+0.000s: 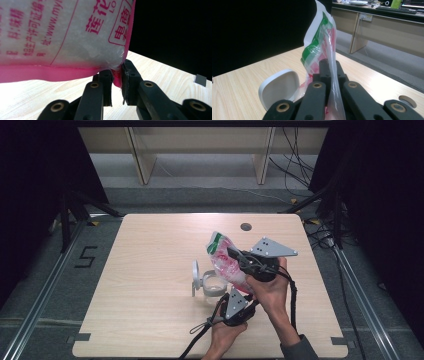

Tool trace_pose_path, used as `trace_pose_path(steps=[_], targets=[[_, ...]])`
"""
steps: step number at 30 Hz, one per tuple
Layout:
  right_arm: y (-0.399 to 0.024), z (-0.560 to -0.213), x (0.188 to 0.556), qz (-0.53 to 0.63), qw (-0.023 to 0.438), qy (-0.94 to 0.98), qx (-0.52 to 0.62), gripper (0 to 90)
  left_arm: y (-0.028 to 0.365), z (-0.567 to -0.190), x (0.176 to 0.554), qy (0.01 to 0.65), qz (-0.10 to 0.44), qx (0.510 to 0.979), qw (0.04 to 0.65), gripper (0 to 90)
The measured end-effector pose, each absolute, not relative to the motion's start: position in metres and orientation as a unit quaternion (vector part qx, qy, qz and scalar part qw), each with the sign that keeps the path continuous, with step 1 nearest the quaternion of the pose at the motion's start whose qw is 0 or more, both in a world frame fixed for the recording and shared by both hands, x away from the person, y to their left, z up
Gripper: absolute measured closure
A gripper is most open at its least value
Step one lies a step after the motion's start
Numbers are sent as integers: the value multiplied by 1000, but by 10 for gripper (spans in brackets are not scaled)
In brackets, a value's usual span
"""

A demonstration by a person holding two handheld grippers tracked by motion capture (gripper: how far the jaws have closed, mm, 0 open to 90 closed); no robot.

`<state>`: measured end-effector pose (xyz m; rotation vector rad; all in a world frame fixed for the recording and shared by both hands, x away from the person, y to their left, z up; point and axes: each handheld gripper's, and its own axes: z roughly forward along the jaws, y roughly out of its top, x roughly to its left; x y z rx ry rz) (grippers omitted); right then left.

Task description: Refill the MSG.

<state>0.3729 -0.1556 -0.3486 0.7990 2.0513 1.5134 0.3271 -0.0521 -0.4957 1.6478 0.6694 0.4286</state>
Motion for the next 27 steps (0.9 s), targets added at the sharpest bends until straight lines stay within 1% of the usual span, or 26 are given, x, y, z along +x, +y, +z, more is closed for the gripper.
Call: trace_pose_path(steps=[3, 5, 7, 9, 11, 14, 17, 22, 23, 27], targets=[[-154, -350, 375, 550, 238, 748, 286, 900, -52, -496, 326, 293, 186, 711, 612, 791], [-152, -350, 375, 551, 233, 746, 293, 900, -51, -496, 326, 293, 186, 712, 611, 792], [-153, -350, 377, 549, 241, 749, 282, 900, -51, -496, 327, 294, 185, 711, 611, 792], [-152, -351, 377, 549, 231, 750, 288, 900, -51, -496, 327, 294, 185, 711, 611, 792], [-151, -351, 378, 547, 239, 750, 283, 900, -51, -496, 327, 294, 185, 711, 611, 792], [-150, -352, 377, 543, 230, 752, 296, 900, -51, -497, 328, 294, 180, 712, 612, 792], [-147, -353, 379, 544, 239, 751, 287, 900, -51, -497, 328, 296, 180, 710, 614, 792], [-145, -355, 380, 536, 229, 758, 293, 900, -51, -497, 328, 296, 179, 711, 612, 792], [-144, -356, 381, 540, 237, 753, 292, 900, -51, -497, 328, 297, 178, 710, 613, 792], [-144, -357, 383, 535, 236, 760, 285, 900, -51, -497, 328, 296, 178, 710, 613, 792]])
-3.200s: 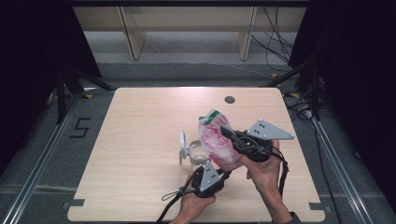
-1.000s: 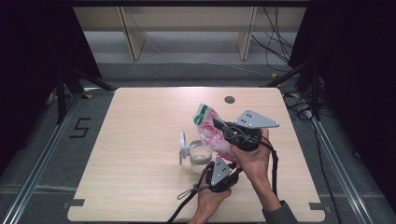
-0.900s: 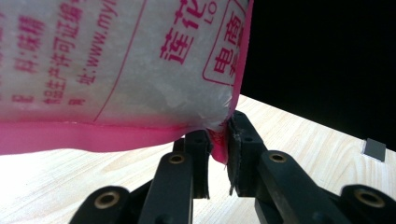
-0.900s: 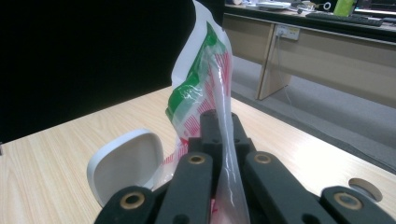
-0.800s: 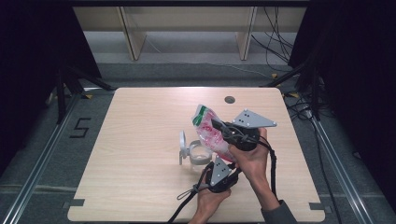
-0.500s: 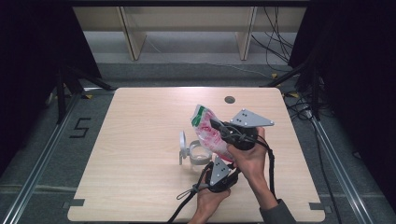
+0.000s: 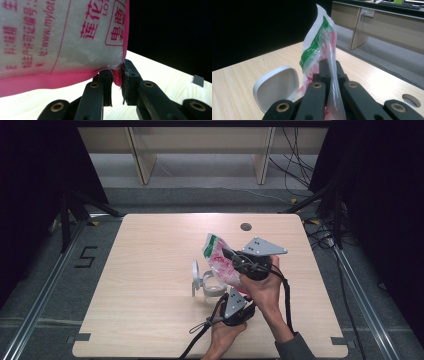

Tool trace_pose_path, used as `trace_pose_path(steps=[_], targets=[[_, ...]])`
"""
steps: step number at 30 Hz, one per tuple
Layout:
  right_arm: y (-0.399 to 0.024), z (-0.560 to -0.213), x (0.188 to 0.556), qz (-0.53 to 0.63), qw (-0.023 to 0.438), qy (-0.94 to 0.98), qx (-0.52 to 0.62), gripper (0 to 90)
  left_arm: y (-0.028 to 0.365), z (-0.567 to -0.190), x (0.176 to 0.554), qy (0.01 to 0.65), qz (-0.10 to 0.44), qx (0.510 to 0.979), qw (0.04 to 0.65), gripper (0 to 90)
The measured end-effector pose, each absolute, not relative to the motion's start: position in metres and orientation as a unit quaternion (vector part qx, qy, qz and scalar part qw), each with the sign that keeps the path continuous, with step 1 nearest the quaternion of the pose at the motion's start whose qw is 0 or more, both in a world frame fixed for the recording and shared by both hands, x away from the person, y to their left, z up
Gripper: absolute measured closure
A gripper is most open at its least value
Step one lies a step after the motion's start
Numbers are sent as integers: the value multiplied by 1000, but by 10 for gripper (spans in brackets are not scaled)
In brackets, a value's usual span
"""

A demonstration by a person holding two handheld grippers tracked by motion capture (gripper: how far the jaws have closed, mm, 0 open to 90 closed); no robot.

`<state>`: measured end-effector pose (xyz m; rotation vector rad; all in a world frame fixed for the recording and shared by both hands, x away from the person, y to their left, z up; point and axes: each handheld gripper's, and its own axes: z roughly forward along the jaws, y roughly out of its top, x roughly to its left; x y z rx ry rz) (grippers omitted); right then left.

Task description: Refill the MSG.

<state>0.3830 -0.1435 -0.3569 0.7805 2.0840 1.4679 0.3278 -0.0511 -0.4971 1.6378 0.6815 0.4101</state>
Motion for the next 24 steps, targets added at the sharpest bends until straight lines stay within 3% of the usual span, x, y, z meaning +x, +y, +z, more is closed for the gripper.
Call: trace_pose_path(steps=[24], targets=[[-135, -361, 388, 531, 231, 761, 292, 900, -49, -498, 330, 299, 171, 706, 619, 793]])
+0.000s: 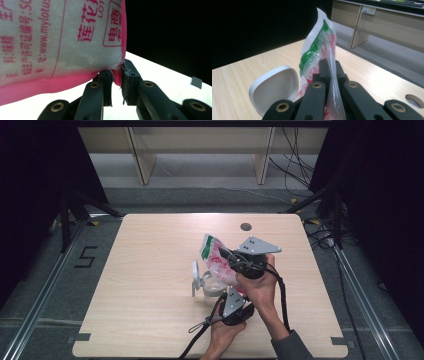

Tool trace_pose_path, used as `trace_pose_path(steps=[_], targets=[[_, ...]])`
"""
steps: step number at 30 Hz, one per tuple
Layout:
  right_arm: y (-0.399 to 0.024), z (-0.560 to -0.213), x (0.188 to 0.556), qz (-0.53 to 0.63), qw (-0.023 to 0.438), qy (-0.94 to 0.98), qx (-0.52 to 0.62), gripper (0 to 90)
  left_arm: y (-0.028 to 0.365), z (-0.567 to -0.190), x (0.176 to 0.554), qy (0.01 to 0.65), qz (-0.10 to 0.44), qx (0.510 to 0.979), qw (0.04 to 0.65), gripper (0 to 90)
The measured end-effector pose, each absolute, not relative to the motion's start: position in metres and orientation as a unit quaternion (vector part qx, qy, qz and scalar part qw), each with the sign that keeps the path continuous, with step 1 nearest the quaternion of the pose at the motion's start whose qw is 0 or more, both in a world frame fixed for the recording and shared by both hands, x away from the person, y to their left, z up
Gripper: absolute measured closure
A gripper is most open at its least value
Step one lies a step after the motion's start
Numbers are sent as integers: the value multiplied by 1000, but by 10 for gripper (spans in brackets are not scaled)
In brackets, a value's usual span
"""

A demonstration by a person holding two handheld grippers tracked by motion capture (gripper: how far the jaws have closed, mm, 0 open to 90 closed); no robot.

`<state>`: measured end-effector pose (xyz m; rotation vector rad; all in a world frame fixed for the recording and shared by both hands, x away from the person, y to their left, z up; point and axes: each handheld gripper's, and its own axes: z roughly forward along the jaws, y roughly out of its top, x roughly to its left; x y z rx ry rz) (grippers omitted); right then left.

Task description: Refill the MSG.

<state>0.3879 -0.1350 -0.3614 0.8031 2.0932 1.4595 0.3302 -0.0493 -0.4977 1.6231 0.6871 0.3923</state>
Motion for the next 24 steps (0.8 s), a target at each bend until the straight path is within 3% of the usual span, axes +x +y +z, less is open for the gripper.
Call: trace_pose_path(steps=[24], targets=[[-136, -364, 395, 525, 232, 766, 289, 900, -51, -498, 331, 302, 162, 705, 621, 794]])
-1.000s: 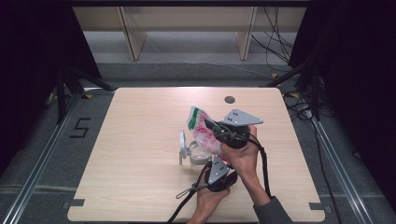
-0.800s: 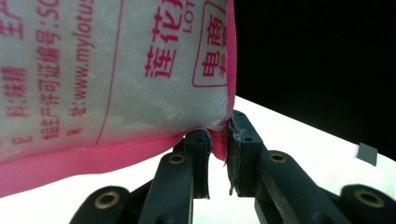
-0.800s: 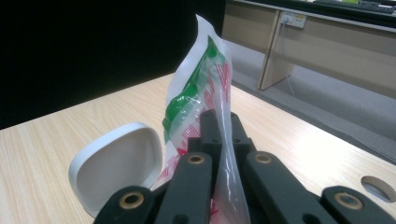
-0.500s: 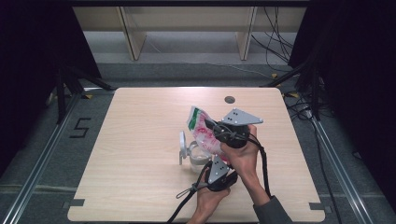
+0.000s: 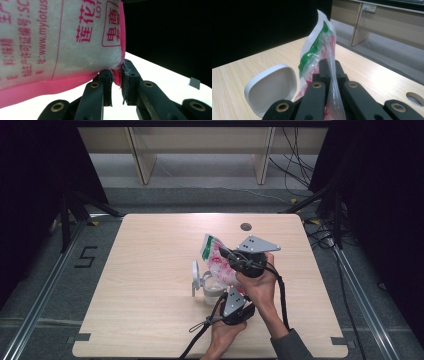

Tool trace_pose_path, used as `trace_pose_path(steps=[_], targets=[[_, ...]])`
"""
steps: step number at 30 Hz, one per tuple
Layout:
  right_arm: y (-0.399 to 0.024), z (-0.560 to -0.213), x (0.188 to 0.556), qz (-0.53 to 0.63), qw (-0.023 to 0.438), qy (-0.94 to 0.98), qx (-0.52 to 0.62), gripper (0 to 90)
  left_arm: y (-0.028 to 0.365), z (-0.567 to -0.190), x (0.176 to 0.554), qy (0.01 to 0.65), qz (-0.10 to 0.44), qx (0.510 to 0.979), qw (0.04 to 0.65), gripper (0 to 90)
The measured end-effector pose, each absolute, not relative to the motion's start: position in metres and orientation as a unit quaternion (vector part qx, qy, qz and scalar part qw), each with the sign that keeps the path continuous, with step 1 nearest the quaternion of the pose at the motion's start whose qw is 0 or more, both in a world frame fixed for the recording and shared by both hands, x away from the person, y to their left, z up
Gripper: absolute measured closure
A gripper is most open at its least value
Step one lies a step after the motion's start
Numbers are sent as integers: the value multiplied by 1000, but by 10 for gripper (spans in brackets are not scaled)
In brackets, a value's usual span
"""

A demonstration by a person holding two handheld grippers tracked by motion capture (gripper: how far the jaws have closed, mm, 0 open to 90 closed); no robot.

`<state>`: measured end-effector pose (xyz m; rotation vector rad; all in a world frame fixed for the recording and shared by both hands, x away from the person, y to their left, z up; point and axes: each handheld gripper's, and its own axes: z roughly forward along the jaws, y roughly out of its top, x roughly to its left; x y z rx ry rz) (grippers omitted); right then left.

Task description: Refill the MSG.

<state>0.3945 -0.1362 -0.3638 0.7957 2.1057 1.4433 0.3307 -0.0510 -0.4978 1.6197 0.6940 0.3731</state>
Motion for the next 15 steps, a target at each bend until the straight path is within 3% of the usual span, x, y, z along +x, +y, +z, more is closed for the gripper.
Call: trace_pose_path(steps=[15], targets=[[-133, -364, 395, 525, 236, 765, 287, 900, -50, -497, 331, 302, 161, 704, 622, 793]])
